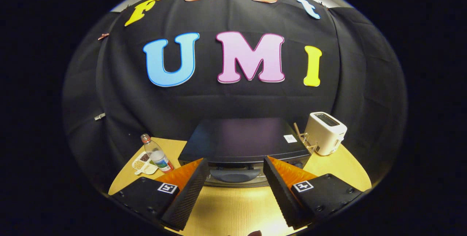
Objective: Open the toaster oven, put the food inside, and close the toaster oven door.
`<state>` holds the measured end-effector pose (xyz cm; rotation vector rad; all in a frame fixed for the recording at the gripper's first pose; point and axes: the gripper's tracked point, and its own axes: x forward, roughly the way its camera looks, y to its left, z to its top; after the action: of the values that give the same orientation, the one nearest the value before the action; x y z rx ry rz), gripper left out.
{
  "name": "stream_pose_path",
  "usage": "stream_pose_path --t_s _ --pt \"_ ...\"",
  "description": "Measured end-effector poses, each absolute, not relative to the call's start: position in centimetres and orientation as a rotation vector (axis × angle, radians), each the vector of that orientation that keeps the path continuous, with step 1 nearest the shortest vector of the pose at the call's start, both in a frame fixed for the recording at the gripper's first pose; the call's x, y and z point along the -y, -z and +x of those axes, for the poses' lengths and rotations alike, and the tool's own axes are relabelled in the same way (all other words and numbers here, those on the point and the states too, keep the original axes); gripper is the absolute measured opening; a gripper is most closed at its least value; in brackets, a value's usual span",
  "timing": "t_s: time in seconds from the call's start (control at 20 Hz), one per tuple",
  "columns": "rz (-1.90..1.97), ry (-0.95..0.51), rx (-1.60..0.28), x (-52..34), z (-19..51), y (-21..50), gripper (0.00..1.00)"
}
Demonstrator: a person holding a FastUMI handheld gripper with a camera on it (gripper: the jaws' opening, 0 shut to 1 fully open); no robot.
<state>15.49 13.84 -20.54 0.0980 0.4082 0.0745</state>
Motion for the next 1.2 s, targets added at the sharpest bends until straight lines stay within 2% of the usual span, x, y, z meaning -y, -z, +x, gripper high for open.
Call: stream_pose_path --t_s 0.3,0.6,1.2 --pt "0.067 -0.057 -0.515 -15.4 18.8 26.9 0.99" --pt "0.074 -0.054 -0.528 -15.8 19.7 27.9 0.99" --pt "0.08 -0.058 -0.554 -15.6 12.2 29.6 0.98"
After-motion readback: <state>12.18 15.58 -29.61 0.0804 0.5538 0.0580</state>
